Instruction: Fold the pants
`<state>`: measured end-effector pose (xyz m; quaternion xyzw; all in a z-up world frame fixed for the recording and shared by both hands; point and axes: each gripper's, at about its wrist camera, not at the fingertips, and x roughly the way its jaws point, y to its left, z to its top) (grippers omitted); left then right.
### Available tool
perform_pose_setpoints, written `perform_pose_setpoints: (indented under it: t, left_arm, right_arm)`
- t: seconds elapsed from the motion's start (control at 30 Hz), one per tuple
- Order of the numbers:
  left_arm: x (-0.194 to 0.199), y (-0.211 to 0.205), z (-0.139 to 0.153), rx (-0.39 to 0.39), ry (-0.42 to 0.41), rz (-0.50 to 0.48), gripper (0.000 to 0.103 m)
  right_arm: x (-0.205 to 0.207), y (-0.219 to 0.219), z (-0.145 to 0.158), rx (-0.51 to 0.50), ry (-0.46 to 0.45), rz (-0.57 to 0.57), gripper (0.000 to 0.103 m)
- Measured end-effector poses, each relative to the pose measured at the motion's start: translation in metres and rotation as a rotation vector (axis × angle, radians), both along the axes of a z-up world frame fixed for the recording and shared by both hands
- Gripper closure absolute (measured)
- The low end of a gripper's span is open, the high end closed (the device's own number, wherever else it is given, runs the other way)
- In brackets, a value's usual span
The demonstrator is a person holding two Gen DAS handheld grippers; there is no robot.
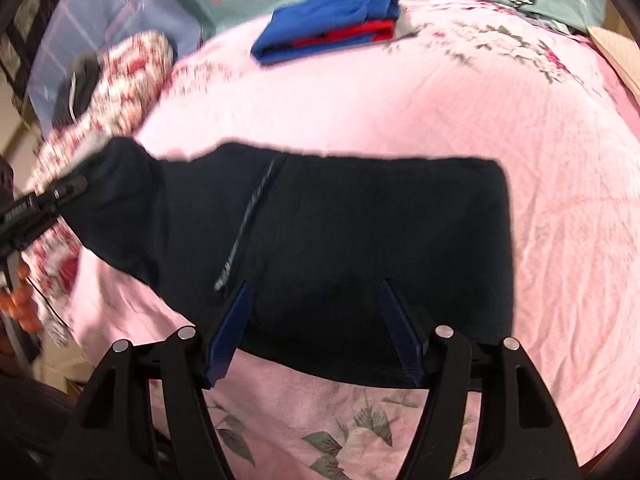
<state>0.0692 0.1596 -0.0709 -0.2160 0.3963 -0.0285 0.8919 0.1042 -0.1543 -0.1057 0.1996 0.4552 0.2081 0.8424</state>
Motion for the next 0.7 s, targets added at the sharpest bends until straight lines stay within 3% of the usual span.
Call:
perform_pose_setpoints:
  t: [0.2, 0.33, 0.47, 0.53, 0.57, 0.6, 0.67, 0.7]
  left_arm:
    - [0.02, -0.109, 0.026, 0.063, -0.085, -0.24, 0.084]
    - [0.034, -0.191, 0.021, 0.083, -0.089, -0.428, 0.084]
    - [0.045, -0.271, -0.023, 0.144, 0.006, -0.597, 0.083]
    - [0.05, -0.293, -0.047, 0.193, 0.109, -0.634, 0.08]
    - [0.048, -0.297, -0.049, 0.212, 0.118, -0.638, 0.078]
    - [0.046, -0.296, -0.044, 0.213, 0.099, -0.635, 0.072]
    - [0.037, -0.284, -0.023, 0.141, 0.03, -0.634, 0.04]
    - [0.03, -0.274, -0.008, 0.113, -0.019, -0.619, 0.034]
  right_arm:
    - [-0.009, -0.055, 0.008, 0.109, -0.017, -0.127, 0.035]
    - [-0.022, -0.09, 0.0, 0.121, -0.011, -0.188, 0.035]
    - [-0.032, -0.117, -0.021, 0.133, 0.036, -0.226, 0.035]
    - [-0.037, -0.128, -0.028, 0.156, 0.055, -0.243, 0.035]
    - [-0.04, -0.136, -0.031, 0.179, 0.06, -0.255, 0.035]
    - [-0.04, -0.142, -0.032, 0.194, 0.06, -0.26, 0.035]
    - [-0.042, -0.15, -0.031, 0.244, 0.054, -0.268, 0.035]
    - [-0.041, -0.152, -0.03, 0.27, 0.056, -0.265, 0.035]
